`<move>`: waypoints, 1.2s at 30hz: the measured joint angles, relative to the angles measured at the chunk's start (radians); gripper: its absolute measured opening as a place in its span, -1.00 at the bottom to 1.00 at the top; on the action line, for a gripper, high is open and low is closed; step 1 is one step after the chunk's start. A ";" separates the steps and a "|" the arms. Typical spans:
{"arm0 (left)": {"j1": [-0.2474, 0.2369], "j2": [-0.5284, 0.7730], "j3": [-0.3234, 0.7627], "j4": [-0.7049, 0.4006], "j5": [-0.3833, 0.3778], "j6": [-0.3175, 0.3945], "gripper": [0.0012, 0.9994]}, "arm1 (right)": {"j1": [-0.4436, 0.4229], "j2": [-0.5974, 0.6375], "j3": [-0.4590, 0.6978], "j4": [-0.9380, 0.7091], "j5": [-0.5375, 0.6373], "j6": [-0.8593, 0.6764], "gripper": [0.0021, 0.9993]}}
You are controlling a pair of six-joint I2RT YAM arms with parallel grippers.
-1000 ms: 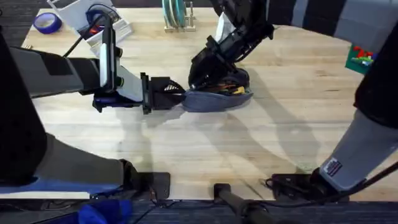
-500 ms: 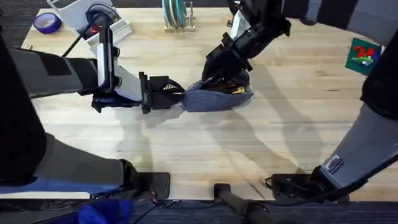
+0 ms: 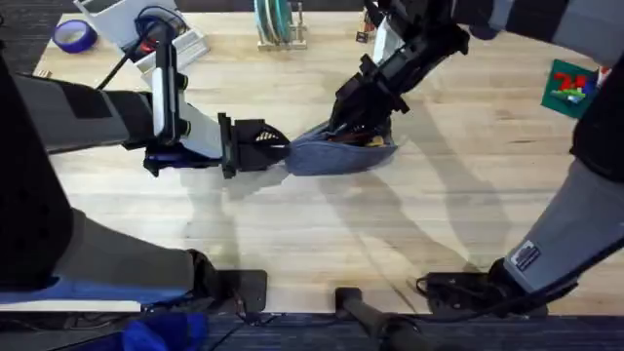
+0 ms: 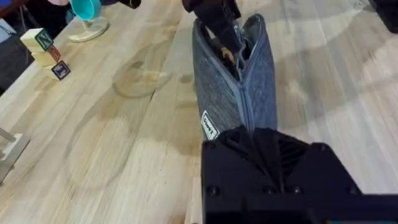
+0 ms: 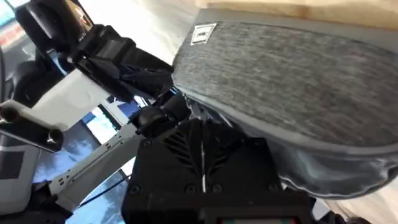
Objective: Unzip the bag, pick up the pens from the table one at a time and place them inside, then zip the bag closed.
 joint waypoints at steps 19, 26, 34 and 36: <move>0.004 0.000 0.000 0.000 0.001 0.000 -0.92 | -0.107 0.000 0.000 -0.060 0.020 -0.119 -0.93; 0.005 0.000 0.000 0.000 0.003 0.000 -0.92 | -0.144 0.000 0.000 -0.084 0.023 -0.152 -0.94; 0.006 0.000 0.000 0.000 0.003 0.000 -0.92 | -0.182 0.000 0.000 -0.113 0.024 -0.193 -0.93; 0.006 0.000 0.000 0.000 0.003 0.000 -0.92 | -0.187 0.000 0.000 -0.120 0.037 -0.199 -0.93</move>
